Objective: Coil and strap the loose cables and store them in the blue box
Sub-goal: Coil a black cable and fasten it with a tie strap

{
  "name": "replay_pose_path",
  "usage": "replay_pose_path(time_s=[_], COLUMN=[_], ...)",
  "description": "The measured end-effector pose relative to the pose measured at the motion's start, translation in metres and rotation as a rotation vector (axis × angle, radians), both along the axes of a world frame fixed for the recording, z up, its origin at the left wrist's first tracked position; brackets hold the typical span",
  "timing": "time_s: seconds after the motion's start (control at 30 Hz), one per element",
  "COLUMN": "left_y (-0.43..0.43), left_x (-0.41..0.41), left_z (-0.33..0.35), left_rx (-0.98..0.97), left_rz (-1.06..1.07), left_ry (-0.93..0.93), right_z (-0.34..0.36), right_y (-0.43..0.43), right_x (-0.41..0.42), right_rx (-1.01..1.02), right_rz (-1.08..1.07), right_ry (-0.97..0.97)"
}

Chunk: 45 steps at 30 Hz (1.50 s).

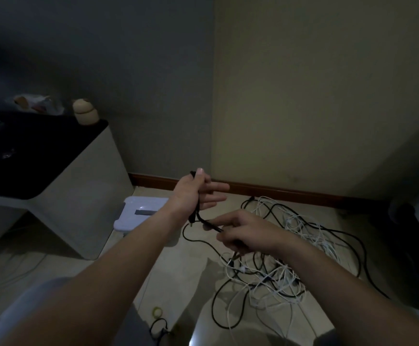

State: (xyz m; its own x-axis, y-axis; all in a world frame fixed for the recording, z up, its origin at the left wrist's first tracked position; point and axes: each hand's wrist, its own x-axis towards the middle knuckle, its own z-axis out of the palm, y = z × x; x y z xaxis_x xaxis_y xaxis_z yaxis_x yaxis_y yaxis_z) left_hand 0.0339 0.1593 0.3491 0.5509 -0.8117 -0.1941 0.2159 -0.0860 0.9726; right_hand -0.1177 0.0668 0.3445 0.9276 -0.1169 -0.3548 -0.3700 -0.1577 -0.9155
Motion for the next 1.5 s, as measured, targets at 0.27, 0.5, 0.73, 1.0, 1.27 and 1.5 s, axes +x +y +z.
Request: replay_pose_path(time_s=[0.27, 0.5, 0.73, 1.0, 1.27, 1.5], left_y=[-0.002, 0.003, 0.005, 0.013, 0.017, 0.019], left_x=[-0.011, -0.01, -0.016, -0.018, -0.022, -0.023], left_z=[-0.015, -0.011, 0.001, 0.013, 0.026, 0.031], left_rx=[0.217, 0.213, 0.145, 0.126, -0.006, -0.134], left_rz=[-0.11, -0.383, -0.616, -0.636, -0.632, -0.407], left_ry=[-0.202, -0.135, 0.17, 0.337, 0.429, 0.435], right_z=[0.009, 0.012, 0.012, 0.004, -0.004, -0.014], right_y=[0.003, -0.004, -0.024, -0.048, -0.048, -0.027], right_x=[0.003, 0.0, -0.003, -0.012, -0.009, -0.003], right_rx=[-0.748, -1.12, -1.176, -0.511, -0.409, 0.014], right_rz=[-0.239, -0.356, -0.402, -0.298, -0.463, -0.523], right_ry=[-0.132, -0.271, -0.21, -0.38, -0.327, -0.346])
